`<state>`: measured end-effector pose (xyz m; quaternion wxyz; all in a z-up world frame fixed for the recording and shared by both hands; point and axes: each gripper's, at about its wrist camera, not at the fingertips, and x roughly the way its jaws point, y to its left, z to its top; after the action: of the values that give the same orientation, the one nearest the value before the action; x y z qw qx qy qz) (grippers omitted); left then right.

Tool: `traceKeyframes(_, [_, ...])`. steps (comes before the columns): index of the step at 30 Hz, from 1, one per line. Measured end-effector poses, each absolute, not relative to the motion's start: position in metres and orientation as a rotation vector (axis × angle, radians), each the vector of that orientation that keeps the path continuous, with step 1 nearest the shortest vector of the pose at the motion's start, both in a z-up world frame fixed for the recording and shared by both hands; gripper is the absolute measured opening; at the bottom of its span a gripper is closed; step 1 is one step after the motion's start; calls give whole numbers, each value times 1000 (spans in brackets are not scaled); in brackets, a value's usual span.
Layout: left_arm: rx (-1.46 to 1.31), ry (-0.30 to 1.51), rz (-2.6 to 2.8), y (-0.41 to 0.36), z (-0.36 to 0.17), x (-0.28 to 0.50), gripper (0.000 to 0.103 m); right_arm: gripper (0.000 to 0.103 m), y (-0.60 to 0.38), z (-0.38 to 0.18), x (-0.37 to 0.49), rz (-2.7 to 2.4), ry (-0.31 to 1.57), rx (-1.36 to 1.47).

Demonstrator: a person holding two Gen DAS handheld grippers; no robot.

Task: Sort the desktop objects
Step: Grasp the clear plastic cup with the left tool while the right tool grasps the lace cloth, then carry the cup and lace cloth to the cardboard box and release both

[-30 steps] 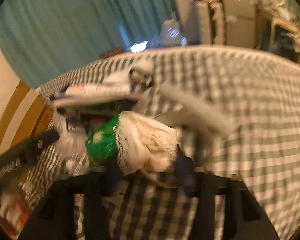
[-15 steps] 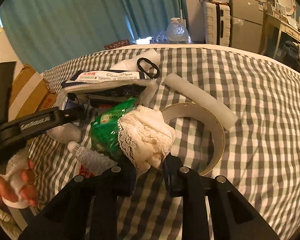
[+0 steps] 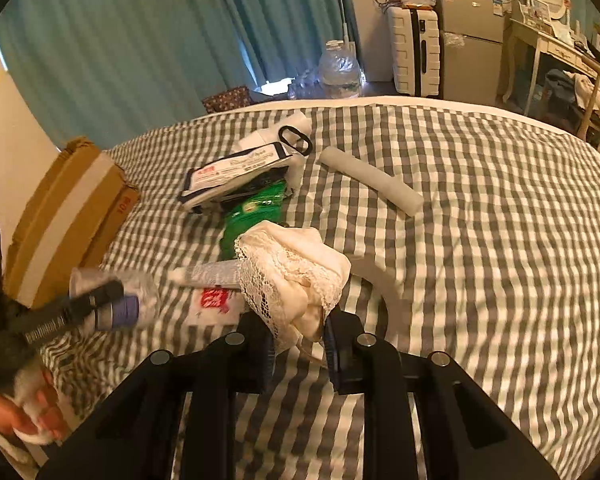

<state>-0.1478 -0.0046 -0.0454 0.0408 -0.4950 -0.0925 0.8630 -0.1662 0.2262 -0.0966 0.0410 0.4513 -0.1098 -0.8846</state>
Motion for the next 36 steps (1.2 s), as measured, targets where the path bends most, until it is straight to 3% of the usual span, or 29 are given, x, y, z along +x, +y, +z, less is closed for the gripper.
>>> traceKeyframes(8, [-1483, -301, 2689, -31, -23, -95, 63, 20, 203, -70, -124, -2695, -270, 1342])
traceKeyframes(21, [-1271, -389, 2811, -94, 55, -89, 63, 20, 126, -19, -118, -2590, -117, 1229])
traceKeyframes(29, [-1147, -373, 2924, -161, 107, -116, 63, 20, 35, 27, -171, -2449, -82, 1093])
traceKeyframes(36, [-1169, -355, 2990, -222, 101, -143, 63, 20, -55, 39, -235, -2353, -76, 1052])
